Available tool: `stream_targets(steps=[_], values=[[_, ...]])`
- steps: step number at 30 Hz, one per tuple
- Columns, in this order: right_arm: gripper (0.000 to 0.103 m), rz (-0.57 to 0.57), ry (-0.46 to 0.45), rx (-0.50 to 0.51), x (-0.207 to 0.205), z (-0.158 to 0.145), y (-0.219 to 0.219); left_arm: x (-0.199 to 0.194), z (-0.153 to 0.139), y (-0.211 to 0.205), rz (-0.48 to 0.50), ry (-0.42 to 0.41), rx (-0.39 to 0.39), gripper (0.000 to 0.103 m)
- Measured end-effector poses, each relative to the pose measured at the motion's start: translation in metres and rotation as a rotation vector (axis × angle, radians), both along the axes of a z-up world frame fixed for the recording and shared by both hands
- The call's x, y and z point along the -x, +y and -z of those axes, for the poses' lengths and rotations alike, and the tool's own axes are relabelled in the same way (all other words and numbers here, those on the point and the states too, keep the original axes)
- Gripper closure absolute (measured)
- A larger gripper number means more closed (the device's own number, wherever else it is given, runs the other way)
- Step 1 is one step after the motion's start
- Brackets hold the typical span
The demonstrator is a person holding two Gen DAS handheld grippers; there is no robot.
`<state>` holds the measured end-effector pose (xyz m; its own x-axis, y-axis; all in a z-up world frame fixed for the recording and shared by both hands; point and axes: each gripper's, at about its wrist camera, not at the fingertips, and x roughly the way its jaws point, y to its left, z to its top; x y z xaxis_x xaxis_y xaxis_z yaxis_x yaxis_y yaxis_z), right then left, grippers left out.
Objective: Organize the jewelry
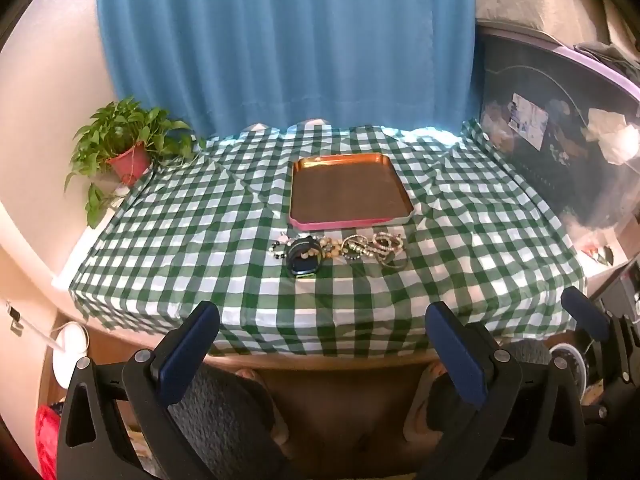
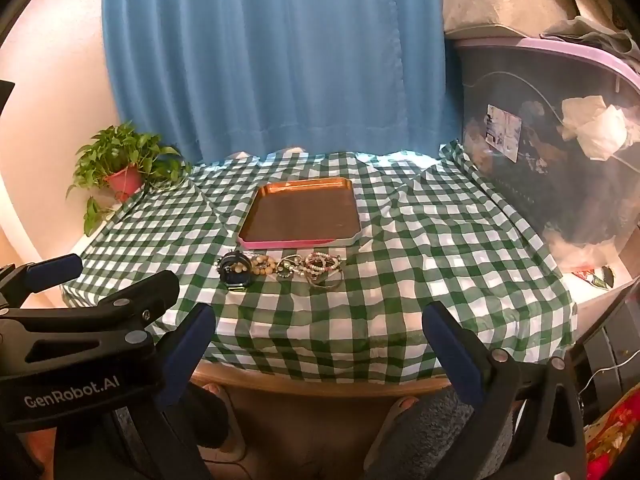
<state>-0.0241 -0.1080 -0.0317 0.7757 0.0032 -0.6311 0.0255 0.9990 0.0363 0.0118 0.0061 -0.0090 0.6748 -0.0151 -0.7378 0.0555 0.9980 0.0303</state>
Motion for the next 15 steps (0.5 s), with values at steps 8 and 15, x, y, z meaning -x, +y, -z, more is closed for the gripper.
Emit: stream_targets(steps=[8, 15], values=[[0.0, -0.003, -0.005, 0.003, 0.0017, -0.0021, 0.0, 0.0025, -0.0021, -0.0028, -0.002, -0.007, -0.004, 0.001], [0.0, -0.004, -0.002, 0.002, 0.0028, -0.0029, 0.0004, 0.0058, 0.0002, -0.0003, 0.002, -0.009, -0.003, 0.001]])
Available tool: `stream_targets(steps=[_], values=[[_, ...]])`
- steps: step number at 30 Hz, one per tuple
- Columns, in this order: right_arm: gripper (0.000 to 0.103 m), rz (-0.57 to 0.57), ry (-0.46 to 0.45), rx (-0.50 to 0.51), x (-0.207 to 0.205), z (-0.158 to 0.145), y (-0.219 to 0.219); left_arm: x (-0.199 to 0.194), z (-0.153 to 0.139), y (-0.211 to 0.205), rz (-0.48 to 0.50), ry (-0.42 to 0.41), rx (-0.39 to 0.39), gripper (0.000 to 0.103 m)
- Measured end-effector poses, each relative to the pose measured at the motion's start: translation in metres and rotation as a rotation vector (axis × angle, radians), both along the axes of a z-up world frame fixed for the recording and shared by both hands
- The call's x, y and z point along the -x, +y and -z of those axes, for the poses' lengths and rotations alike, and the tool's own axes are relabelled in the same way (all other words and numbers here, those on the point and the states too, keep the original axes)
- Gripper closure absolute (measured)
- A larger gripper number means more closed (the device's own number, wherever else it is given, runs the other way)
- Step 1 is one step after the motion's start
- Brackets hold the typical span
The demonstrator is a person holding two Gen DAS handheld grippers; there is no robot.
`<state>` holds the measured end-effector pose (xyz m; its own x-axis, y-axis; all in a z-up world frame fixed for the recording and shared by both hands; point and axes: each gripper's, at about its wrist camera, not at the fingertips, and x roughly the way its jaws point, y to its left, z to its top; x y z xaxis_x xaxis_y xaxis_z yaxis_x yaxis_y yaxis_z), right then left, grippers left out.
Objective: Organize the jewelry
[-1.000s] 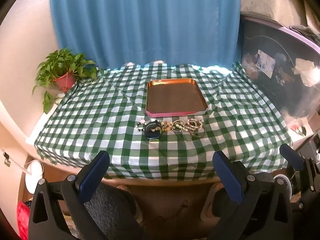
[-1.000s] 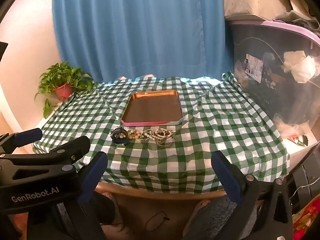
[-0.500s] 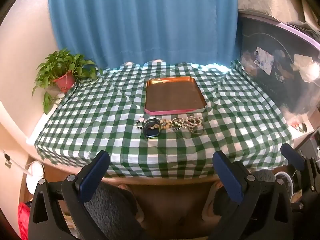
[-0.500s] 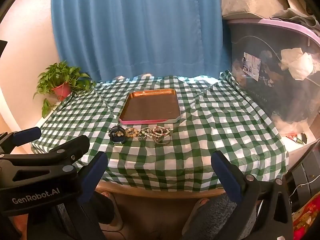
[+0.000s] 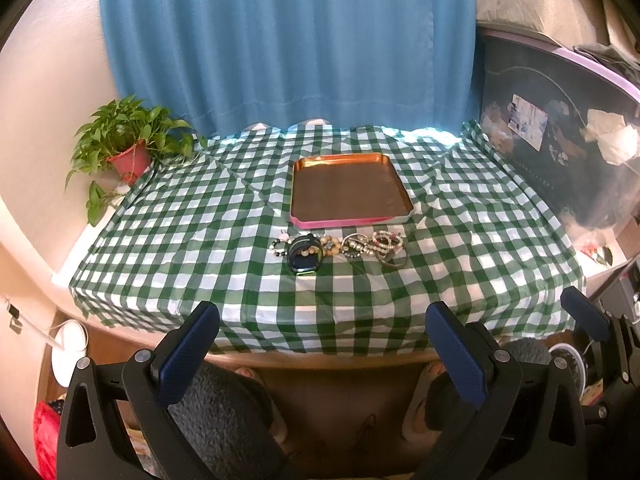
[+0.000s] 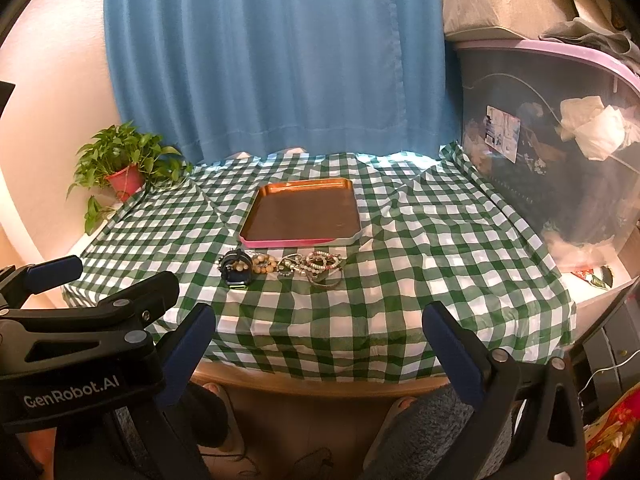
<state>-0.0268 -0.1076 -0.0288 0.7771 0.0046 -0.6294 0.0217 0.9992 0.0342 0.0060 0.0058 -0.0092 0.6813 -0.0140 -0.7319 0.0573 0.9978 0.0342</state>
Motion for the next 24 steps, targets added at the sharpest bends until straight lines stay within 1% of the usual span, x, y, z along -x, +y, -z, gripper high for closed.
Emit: stream_targets(steps=[8, 24], values=[[0.0, -0.001, 0.005, -0.004, -0.0004, 0.001, -0.0001, 0.0064, 0.0022, 0.0019, 0.001, 0.004, 0.004, 0.001], [0.0, -0.002, 0.01, -0.004, 0.0002, 0.003, 0.0004, 0.0069, 0.0047, 0.0017, -0.001, 0.005, 0.001, 0.001]])
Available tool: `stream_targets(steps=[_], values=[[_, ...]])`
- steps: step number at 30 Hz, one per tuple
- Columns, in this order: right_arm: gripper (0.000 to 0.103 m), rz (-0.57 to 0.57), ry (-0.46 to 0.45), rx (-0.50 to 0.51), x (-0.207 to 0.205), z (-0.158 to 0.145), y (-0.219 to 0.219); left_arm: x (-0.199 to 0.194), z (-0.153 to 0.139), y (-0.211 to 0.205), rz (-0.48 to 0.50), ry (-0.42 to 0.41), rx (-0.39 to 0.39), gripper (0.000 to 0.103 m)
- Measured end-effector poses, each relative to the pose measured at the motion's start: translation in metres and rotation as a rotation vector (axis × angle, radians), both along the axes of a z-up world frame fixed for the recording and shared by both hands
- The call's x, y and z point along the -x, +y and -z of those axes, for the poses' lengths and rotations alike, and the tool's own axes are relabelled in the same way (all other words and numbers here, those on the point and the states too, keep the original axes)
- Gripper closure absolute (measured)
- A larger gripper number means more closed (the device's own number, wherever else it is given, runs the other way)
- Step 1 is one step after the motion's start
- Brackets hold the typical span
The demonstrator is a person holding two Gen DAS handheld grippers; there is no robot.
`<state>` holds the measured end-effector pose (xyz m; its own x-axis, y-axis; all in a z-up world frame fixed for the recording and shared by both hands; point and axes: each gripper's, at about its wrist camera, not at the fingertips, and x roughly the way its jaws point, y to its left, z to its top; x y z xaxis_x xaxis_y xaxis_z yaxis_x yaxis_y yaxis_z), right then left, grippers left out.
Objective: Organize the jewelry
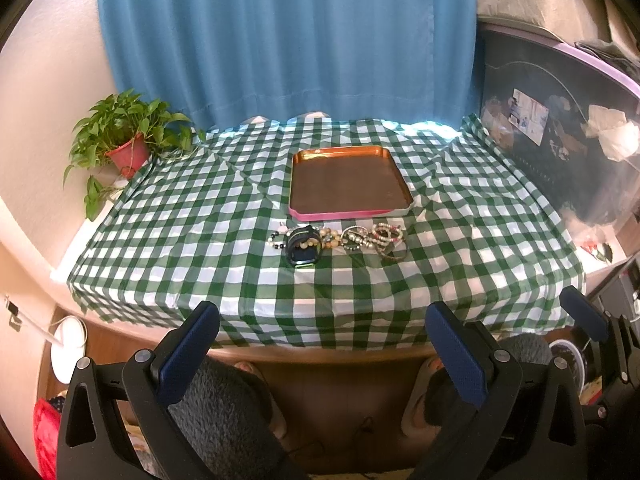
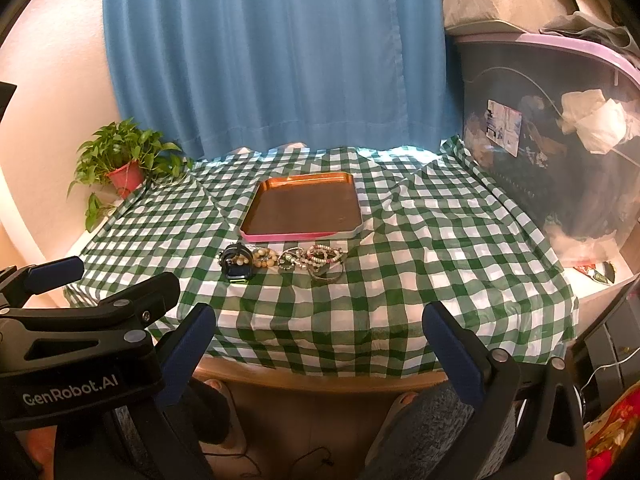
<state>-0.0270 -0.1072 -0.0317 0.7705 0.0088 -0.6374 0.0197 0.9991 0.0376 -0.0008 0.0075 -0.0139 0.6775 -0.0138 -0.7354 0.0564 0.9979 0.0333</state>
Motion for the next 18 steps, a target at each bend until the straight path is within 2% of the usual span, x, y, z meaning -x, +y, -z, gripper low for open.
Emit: stream_targets(steps=[18], values=[[0.0, -0.009, 0.014, -0.004, -0.0012, 0.0102, 0.0057, 0.0016, 0.0027, 0.0013, -0.001, 0.005, -0.002, 0.001]])
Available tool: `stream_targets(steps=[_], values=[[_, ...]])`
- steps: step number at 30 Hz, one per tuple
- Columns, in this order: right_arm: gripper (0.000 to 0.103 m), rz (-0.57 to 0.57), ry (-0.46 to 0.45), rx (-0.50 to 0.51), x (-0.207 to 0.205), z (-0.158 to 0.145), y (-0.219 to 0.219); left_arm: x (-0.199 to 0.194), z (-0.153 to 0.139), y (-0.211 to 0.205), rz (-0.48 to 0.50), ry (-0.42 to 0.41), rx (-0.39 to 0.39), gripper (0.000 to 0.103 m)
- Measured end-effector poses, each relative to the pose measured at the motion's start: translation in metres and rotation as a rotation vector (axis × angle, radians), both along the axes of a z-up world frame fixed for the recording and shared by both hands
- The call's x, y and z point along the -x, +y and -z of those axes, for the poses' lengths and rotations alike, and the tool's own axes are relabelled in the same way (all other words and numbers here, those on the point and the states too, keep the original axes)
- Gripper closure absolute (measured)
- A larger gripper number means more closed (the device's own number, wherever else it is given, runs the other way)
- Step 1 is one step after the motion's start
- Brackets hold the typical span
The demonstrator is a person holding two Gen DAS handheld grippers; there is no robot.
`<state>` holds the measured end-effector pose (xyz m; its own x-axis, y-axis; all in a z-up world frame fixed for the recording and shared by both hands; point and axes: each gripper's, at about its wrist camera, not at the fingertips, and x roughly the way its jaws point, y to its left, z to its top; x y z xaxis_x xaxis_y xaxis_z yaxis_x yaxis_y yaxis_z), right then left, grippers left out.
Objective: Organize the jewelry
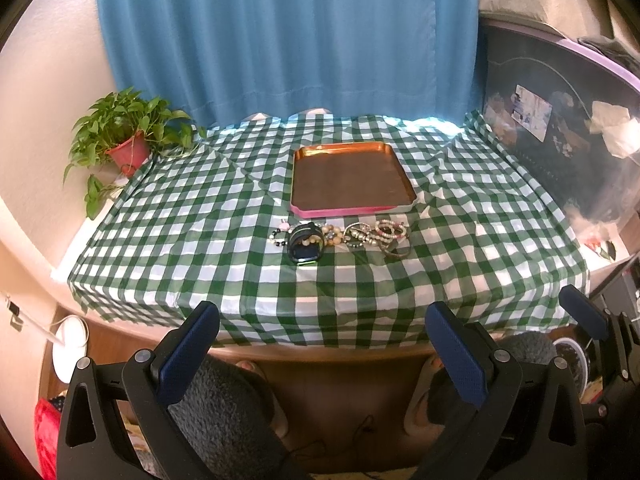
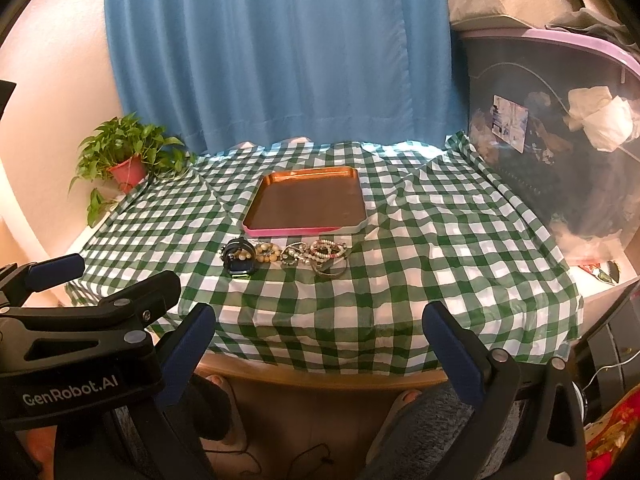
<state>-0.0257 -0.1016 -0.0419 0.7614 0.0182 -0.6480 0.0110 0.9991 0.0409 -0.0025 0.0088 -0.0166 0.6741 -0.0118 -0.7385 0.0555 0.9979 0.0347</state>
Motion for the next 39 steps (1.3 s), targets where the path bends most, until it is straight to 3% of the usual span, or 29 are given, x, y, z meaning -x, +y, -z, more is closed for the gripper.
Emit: stream_targets(steps=[7, 16, 31, 34, 37, 39], values=[[0.0, -0.011, 0.029, -0.005, -0.008, 0.011, 0.001, 0.004, 0.02, 0.004, -0.001, 0.024, -0.012, 0.001], [0.0, -0.026, 0.07, -0.006, -0.028, 0.028, -0.004, -0.029, 0.038, 0.0, 0.022, 0.058, -0.016, 0.001], [0.005, -0.172, 0.12, -0.049, -0.093, 0.105, -0.006, -0.108, 0.127, 0.02, 0.086, 0.102, 0.083, 0.003], [0.012, -0.162, 0.114, -0.055, -0.114, 0.116, -0.024, -0.131, 0.141, 0.029, 0.087, 0.087, 0.058, 0.003], [0.015, -0.134, 0.091, -0.103, -0.136, 0.122, -0.047, -0.151, 0.158, 0.03, 0.117, 0.06, -0.04, 0.003], [0.018, -0.128, 0.082, -0.128, -0.151, 0.128, -0.057, -0.164, 0.17, 0.033, 0.12, 0.061, -0.065, 0.003]])
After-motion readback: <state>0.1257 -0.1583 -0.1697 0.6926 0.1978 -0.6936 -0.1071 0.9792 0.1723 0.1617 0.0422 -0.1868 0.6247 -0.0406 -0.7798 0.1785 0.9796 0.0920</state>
